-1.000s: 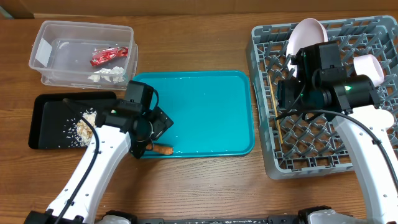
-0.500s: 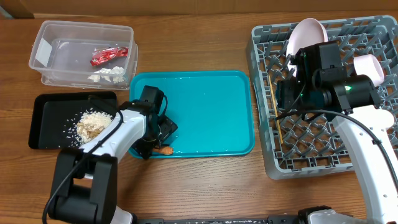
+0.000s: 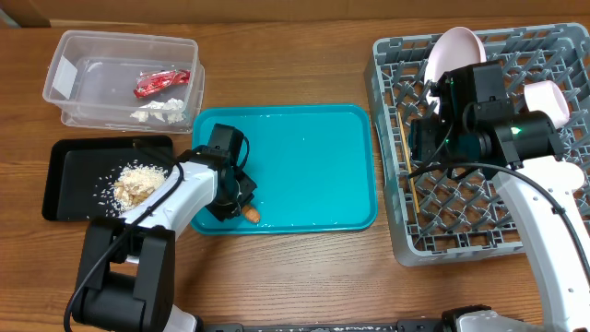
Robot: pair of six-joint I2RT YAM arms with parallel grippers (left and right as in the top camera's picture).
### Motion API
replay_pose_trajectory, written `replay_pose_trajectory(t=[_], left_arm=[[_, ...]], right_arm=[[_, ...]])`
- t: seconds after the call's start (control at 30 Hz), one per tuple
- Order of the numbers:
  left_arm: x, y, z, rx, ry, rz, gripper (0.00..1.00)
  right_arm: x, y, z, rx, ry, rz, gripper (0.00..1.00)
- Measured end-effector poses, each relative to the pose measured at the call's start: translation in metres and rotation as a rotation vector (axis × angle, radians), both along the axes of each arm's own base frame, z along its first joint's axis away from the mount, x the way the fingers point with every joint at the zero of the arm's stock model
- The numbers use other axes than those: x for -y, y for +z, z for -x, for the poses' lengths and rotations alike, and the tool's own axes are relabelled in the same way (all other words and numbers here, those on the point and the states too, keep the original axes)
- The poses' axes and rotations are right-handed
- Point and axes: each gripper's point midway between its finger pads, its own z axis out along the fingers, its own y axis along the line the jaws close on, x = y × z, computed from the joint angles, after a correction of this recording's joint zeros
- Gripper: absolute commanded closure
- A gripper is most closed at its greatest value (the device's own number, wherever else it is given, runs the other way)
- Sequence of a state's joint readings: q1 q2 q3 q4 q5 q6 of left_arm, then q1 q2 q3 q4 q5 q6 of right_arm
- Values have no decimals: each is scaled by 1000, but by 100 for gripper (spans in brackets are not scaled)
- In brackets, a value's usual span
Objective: Sort waste into correct bins and load items into the dishwasher
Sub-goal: 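Grasp the carrot on the teal tray with the left gripper, then carry the carrot with the left gripper onto the black tray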
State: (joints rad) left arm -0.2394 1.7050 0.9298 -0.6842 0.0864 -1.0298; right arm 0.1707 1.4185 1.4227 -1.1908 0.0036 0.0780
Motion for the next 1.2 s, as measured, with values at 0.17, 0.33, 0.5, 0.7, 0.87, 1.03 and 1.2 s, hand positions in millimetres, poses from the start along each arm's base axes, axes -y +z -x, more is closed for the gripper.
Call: replay_pose_trajectory(t=[0.17, 0.33, 0.5, 0.7, 0.87, 1.03, 1.2], left_arm=[[-12, 2, -5, 1, -29, 0, 96], [-42, 26, -25, -2, -29, -12, 96], [-94, 88, -74, 142, -50, -75, 96], [-180, 113, -73, 170, 103, -213, 96], [-276, 120, -46, 144, 317, -404, 96], [-314, 115, -33, 118, 406, -473, 96], [-319, 66, -34, 9, 386, -450, 96]], right_arm=[[0, 0, 0, -1, 0, 0, 33], [0, 0, 0, 0, 0, 0, 33], [0, 0, 0, 0, 0, 0, 33], [0, 0, 0, 0, 0, 0, 33], [0, -1, 1, -7, 0, 1, 33], [1, -2, 3, -15, 0, 3, 33], [1, -3, 6, -27, 0, 5, 33]])
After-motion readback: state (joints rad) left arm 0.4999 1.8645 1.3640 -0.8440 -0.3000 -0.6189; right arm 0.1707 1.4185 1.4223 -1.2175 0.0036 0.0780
